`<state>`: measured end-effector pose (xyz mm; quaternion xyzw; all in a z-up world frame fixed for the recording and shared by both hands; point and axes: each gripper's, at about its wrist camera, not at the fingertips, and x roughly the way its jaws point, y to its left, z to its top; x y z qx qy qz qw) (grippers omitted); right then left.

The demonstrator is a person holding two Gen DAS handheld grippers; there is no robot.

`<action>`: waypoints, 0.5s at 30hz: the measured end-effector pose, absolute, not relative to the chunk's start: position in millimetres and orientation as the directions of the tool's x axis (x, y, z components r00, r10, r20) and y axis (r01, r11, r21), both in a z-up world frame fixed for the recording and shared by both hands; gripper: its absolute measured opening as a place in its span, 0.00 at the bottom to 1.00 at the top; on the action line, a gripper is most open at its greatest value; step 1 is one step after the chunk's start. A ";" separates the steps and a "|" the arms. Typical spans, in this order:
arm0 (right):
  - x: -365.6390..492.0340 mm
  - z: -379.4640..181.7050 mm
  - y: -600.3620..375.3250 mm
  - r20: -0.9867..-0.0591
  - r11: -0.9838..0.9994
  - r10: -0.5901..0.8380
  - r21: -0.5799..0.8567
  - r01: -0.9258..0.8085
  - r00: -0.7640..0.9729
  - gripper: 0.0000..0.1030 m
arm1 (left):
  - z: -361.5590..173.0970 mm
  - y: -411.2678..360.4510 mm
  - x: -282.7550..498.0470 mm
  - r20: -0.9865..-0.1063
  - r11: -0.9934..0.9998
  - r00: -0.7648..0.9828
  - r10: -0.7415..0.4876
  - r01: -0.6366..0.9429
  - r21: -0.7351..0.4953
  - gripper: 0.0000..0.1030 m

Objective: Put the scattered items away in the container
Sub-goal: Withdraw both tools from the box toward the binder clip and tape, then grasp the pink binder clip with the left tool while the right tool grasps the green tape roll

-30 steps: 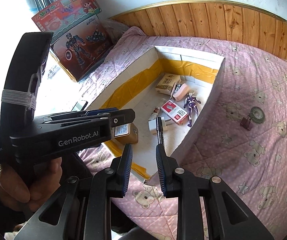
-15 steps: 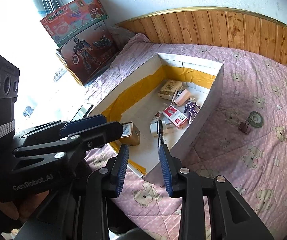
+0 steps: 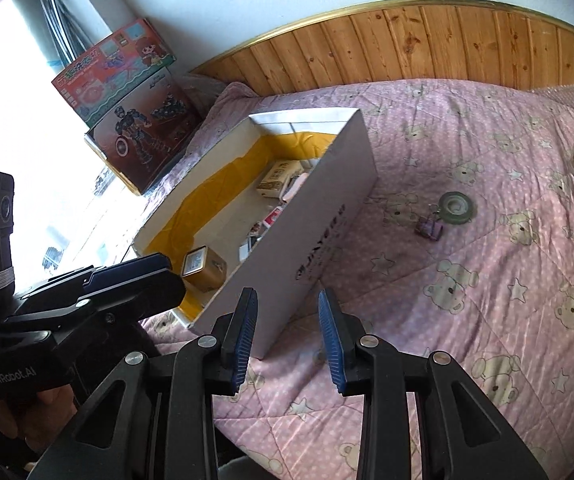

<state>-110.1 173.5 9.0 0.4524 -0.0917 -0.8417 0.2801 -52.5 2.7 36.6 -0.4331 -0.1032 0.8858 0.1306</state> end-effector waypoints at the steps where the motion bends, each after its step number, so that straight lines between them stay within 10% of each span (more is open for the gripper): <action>1: -113.6 6.3 179.9 -0.713 -0.831 -0.549 0.410 0.375 -0.436 0.33 | 34.2 8.7 -56.6 -0.743 -0.943 -0.583 0.327 -0.152 -0.296 0.38; 15: -200.6 -44.1 247.4 -0.786 -0.905 -0.426 0.377 0.199 -0.448 0.28 | -23.7 55.4 -139.4 -0.801 -0.938 -0.490 0.344 -0.147 -0.313 0.41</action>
